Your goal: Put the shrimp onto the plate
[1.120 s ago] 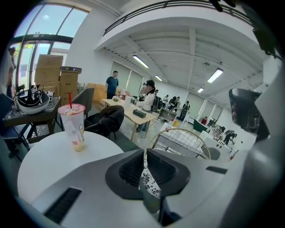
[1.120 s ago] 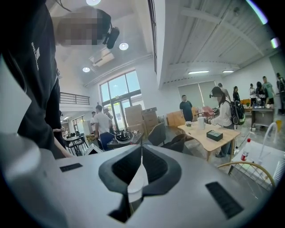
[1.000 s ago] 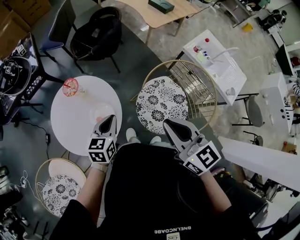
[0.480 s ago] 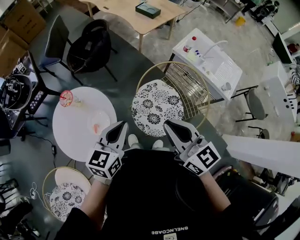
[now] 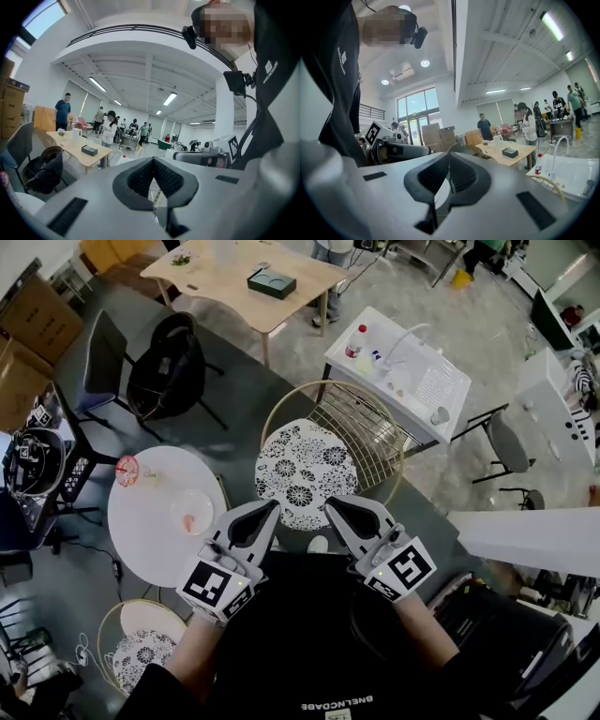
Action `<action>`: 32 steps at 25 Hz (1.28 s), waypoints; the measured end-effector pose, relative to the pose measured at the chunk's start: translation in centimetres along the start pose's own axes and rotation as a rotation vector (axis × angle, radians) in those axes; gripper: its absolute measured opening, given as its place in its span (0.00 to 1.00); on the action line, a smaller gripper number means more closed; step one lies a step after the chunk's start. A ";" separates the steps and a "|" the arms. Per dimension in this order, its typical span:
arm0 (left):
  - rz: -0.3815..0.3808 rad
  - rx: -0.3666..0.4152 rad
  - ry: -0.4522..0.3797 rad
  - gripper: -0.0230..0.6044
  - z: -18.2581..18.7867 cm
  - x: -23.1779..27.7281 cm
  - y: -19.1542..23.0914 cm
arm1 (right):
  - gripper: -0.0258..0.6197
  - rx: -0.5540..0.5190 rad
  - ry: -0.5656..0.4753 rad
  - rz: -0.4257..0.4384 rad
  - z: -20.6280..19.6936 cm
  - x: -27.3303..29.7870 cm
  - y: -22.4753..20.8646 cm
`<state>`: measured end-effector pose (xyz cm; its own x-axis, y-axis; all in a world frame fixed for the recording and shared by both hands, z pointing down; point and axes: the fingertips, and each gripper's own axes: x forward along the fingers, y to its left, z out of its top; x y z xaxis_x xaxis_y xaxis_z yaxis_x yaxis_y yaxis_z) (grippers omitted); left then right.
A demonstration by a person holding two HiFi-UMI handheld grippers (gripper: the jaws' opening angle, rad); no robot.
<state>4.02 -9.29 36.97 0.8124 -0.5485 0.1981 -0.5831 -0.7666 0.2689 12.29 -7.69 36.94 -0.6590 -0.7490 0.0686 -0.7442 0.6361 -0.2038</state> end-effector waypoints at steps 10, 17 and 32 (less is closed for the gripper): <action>-0.097 0.076 -0.016 0.04 3.0 2.9 -3.1 | 0.07 0.034 -0.061 -0.136 1.1 -3.8 -3.2; -0.104 0.060 -0.025 0.04 3.4 3.5 -2.8 | 0.07 -0.004 -0.080 -0.178 1.9 -4.5 -4.0; -0.090 0.002 -0.008 0.04 2.1 3.0 -2.1 | 0.07 0.010 -0.079 -0.168 1.8 -4.7 -3.7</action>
<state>7.73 -10.05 34.98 0.8614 -0.4801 0.1658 -0.5079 -0.8135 0.2834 18.33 -6.86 35.60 -0.5141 -0.8573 0.0256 -0.8419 0.4987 -0.2059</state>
